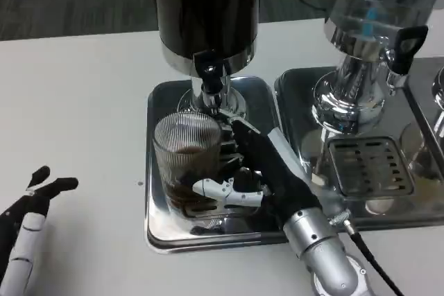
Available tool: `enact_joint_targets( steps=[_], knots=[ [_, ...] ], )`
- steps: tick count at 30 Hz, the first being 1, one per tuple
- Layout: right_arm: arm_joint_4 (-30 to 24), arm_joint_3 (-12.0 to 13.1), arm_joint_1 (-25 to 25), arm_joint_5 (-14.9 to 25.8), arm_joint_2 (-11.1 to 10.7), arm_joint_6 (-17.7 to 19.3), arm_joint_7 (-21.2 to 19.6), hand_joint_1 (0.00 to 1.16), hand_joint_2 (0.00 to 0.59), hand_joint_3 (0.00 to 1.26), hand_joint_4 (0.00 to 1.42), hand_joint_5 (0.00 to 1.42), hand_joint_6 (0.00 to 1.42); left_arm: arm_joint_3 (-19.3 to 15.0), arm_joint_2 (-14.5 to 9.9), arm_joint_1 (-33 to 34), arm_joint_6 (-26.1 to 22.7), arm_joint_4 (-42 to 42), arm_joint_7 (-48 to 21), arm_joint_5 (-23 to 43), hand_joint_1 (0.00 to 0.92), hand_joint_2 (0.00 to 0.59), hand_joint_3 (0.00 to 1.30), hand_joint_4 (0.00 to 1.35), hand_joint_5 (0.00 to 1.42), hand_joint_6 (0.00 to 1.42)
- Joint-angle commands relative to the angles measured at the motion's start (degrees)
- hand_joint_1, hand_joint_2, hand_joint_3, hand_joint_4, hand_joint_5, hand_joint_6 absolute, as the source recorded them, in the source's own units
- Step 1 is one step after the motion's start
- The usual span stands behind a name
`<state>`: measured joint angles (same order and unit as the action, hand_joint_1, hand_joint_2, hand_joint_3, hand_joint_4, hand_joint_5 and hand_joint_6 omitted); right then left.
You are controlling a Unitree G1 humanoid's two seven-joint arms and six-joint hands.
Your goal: Grasp the cup under the faucet to collect the drink, then remove the cup.
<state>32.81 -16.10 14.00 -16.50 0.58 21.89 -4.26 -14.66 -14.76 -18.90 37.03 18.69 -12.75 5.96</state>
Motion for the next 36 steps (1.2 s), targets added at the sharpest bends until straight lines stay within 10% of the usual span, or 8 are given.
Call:
enact_joint_targets(
  steps=[1, 36],
  knots=[
    [0.6, 0.4, -1.1, 0.3, 0.7, 0.3, -0.8, 0.88, 0.163, 0.24, 0.34, 0.49, 0.71, 0.0, 0.2, -0.6, 0.9, -0.8, 0.4, -0.4, 0.0, 0.214, 0.43, 0.08, 0.15, 0.0],
    [1.0, 2.0, -2.9, -2.1, 2.3, 5.2, -9.8, 0.93, 0.182, 0.41, 0.52, 0.73, 1.11, 0.0, 0.7, -0.9, 0.4, -1.2, 0.2, 0.1, 0.0, 0.218, 0.44, 0.09, 0.15, 0.0]
  ],
)
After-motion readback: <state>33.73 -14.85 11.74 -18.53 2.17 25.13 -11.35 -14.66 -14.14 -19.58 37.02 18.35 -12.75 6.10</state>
